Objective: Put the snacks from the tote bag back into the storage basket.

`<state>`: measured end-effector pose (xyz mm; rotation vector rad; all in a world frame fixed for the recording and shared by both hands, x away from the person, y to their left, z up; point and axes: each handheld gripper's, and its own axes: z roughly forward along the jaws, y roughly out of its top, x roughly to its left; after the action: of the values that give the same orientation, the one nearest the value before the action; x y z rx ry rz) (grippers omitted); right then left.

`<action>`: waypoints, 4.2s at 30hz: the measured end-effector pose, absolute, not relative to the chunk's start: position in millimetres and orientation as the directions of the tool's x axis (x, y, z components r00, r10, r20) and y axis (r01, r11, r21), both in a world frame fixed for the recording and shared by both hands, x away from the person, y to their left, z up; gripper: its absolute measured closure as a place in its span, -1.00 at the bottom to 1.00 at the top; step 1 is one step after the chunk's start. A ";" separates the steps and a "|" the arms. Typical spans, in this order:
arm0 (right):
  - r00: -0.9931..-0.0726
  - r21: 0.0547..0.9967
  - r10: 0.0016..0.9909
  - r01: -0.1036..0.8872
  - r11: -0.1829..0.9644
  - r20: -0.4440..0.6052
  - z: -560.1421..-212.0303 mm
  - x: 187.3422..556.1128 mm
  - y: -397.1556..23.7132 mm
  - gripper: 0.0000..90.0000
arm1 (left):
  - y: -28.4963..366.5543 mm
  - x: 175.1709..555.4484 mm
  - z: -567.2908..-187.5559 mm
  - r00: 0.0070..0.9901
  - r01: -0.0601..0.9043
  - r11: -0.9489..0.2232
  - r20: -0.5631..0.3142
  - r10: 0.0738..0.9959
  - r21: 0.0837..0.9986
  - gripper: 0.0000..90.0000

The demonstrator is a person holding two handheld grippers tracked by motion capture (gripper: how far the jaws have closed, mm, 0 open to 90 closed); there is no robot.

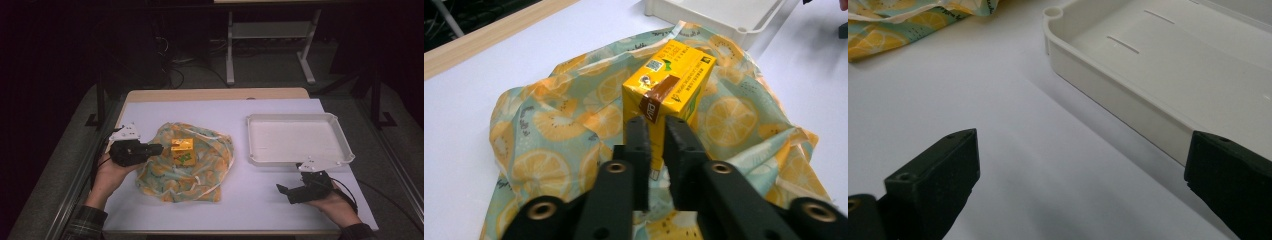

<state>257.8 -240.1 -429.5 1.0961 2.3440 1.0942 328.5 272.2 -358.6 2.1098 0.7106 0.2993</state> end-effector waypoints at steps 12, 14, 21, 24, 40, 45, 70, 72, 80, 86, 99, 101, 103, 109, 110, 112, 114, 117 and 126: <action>-0.652 0.756 0.758 0.510 0.410 0.028 -429.6 257.4 -240.2 -0.98 | 262.1 344.7 -373.4 0.805 0.398 -0.491 -0.038 0.592 0.775 0.99; -0.653 0.756 0.757 0.509 0.412 0.027 -429.9 258.0 -240.5 -0.98 | 261.3 344.6 -374.6 0.803 0.402 -0.491 -0.040 0.594 0.773 0.99; -0.655 0.755 0.756 0.509 0.414 0.027 -430.1 258.0 -239.5 -0.98 | 257.5 346.2 -381.0 0.808 0.410 -0.517 -0.036 0.589 0.752 0.99; -0.654 0.755 0.756 0.510 0.414 0.027 -430.2 257.8 -239.8 -0.98 | 255.9 346.5 -382.0 0.816 0.403 -0.532 -0.030 0.577 0.745 0.99; -0.654 0.753 0.756 0.511 0.414 0.029 -430.7 257.7 -239.7 -0.98 | 249.9 343.7 -384.1 0.831 0.399 -0.556 -0.032 0.555 0.729 0.99; -0.655 0.753 0.755 0.512 0.413 0.031 -430.5 257.5 -239.8 -0.98 | 248.4 342.4 -383.3 0.837 0.393 -0.565 -0.028 0.546 0.726 0.99; -0.660 0.749 0.750 0.513 0.420 0.032 -431.0 257.2 -239.7 -0.98 | 236.7 332.0 -380.1 0.859 0.374 -0.583 -0.032 0.511 0.721 0.99; -0.662 0.747 0.749 0.513 0.423 0.031 -431.3 257.4 -239.7 -0.98 | 235.1 330.9 -379.8 0.859 0.375 -0.582 -0.035 0.511 0.721 0.99; -0.664 0.745 0.747 0.514 0.425 0.032 -431.5 257.3 -239.7 -0.98 | 229.2 327.8 -379.3 0.871 0.361 -0.596 -0.030 0.491 0.717 0.99; -0.667 0.741 0.745 0.517 0.429 0.033 -431.6 257.3 -239.4 -0.98 | 224.9 326.0 -379.0 0.878 0.349 -0.603 -0.026 0.478 0.717 0.99; -0.669 0.741 0.742 0.514 0.432 0.032 -431.9 257.2 -239.3 -0.98 | 210.6 320.4 -379.1 0.896 0.329 -0.619 -0.028 0.444 0.713 0.99; -0.669 0.741 0.742 0.515 0.432 0.032 -431.8 257.1 -239.3 -0.98 | 210.3 320.4 -379.1 0.895 0.332 -0.618 -0.031 0.446 0.713 0.99; -0.669 0.739 0.743 0.517 0.432 0.035 -431.7 256.9 -239.4 -0.98 | 211.6 320.3 -377.3 0.893 0.335 -0.616 -0.032 0.449 0.713 0.99; -0.670 0.741 0.742 0.515 0.432 0.033 -431.7 256.9 -239.8 -0.98 | 216.9 316.4 -367.5 0.878 0.358 -0.605 -0.036 0.478 0.711 0.81; -0.669 0.739 0.742 0.517 0.431 0.035 -431.5 256.6 -239.7 -0.98 | 219.4 314.3 -362.7 0.868 0.367 -0.589 -0.037 0.495 0.720 0.76; -0.670 0.740 0.742 0.515 0.433 0.033 -431.6 256.5 -239.6 -0.98 | 222.0 313.7 -357.7 0.861 0.373 -0.584 -0.034 0.508 0.721 0.67; -0.672 0.740 0.740 0.514 0.435 0.031 -431.9 256.6 -239.5 -0.98 | 223.3 313.8 -353.2 0.856 0.379 -0.577 -0.038 0.515 0.723 0.55; -0.675 0.738 0.737 0.513 0.439 0.030 -432.1 256.9 -239.1 -0.98 | 222.9 314.3 -347.1 0.851 0.393 -0.573 -0.049 0.523 0.720 0.31; -0.677 0.735 0.736 0.514 0.442 0.031 -432.5 257.0 -238.5 -0.98 | 218.2 321.3 -337.3 0.823 0.455 -0.568 -0.081 0.562 0.686 -0.13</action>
<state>257.0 -238.5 -432.5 1.0745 2.4036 1.0738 321.3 218.2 -337.3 2.2695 0.7415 0.1885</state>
